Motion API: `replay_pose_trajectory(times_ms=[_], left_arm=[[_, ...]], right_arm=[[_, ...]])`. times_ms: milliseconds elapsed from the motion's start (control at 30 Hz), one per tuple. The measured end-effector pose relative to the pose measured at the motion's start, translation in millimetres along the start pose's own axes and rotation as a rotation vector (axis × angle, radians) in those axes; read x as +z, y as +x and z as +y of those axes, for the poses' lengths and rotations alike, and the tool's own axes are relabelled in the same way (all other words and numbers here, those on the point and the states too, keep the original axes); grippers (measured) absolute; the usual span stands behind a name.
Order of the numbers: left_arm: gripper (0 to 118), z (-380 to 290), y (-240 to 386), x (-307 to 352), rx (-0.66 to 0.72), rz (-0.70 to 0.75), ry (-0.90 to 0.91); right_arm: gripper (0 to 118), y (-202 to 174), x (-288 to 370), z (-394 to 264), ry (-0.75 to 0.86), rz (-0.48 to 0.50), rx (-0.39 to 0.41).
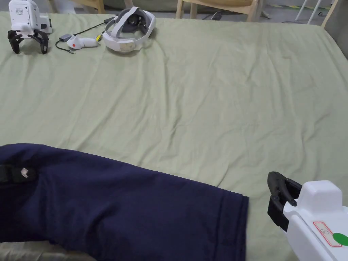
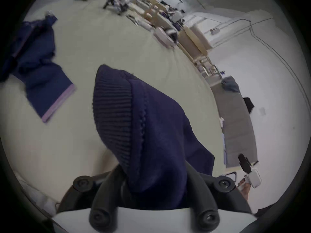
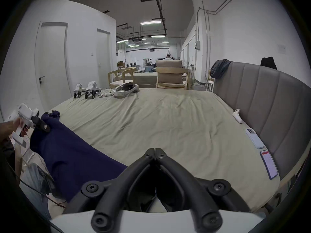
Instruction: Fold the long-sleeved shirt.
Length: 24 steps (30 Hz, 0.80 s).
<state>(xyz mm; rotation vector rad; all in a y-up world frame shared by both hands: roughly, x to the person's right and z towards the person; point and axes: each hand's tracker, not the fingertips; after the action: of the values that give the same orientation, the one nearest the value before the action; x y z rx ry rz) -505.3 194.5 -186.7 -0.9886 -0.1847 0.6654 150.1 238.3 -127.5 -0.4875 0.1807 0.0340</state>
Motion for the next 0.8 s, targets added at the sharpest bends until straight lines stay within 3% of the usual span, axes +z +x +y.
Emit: replay_pose_trajectory(times_ms=[133,300,533,700,733,767,800], left_arm=[[20,-7.9,41.0,18.6,-0.088,0.002,-0.031],[20,-54.1,145.6,-8.4,-0.209,-0.106,-0.121],[20,-131.7,248.3,-133.2,-0.171,-0.243,-0.293],[21,-181.7,298.9,-231.1,-0.2,-0.176,-0.414],[25,-185.3,306.1,-239.4,-0.224,-0.171,-0.427],[40,-187.2,312.8,-241.4,-0.258,-0.171,-0.424],[64,-186.7,318.4,-239.5,-0.248,-0.19,-0.417]], right_arm=[[0,-0.6,-2.0,0.4,0.003,0.003,0.002],[0,-4.0,-3.8,0.5,0.009,0.016,-0.005],[0,2.0,6.1,-3.1,0.02,0.004,-0.018],[0,17.0,18.0,-5.5,0.032,-0.043,-0.035],[0,20.1,20.1,-5.8,0.033,-0.049,-0.035],[0,23.6,22.1,-6.3,0.04,-0.059,-0.037],[0,27.1,23.6,-6.7,0.037,-0.068,-0.043]])
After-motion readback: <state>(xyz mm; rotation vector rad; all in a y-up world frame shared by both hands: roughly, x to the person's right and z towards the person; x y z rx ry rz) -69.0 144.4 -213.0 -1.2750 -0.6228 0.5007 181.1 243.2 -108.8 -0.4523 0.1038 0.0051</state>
